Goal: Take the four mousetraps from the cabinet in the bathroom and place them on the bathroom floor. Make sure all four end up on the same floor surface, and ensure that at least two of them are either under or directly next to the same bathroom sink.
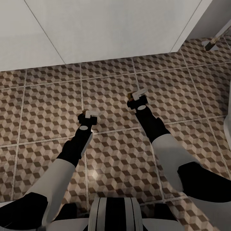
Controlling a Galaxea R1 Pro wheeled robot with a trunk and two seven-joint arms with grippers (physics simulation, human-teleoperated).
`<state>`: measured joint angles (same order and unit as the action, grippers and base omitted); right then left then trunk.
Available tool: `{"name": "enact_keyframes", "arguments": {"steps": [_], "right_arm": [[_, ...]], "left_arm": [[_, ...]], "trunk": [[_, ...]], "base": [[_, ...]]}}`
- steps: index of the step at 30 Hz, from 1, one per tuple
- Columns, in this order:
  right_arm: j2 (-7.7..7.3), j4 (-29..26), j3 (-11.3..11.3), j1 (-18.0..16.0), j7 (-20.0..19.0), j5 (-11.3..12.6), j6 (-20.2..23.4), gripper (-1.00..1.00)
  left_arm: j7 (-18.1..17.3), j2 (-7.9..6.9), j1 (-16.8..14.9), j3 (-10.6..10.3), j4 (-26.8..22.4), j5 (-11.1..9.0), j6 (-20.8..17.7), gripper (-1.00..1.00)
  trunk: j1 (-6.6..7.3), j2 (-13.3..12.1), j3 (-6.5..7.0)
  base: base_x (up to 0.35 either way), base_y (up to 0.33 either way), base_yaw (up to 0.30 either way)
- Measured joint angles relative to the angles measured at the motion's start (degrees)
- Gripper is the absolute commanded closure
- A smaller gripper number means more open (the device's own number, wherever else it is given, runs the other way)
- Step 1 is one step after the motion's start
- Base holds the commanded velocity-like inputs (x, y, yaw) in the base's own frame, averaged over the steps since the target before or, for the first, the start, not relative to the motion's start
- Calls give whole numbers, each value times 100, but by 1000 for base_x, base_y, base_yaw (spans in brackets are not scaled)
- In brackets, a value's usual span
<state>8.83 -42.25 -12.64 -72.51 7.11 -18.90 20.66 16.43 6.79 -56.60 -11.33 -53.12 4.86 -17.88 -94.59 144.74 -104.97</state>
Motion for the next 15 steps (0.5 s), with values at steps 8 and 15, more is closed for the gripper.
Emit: {"name": "enact_keyframes", "arguments": {"steps": [8, 15], "right_arm": [[90, 89, -13, -56, -31, 148, -273, 100], [117, 57, -28, -59, -7, 176, -392, 100]], "left_arm": [[-13, -19, -18, 293, -649, 19, 405, 100], [-10, -19, -16, 278, -1167, 31, 417, 100]], "trunk": [[0, 0, 0], [0, 0, 0]], "base": [[0, 0, 0], [0, 0, 0]]}}
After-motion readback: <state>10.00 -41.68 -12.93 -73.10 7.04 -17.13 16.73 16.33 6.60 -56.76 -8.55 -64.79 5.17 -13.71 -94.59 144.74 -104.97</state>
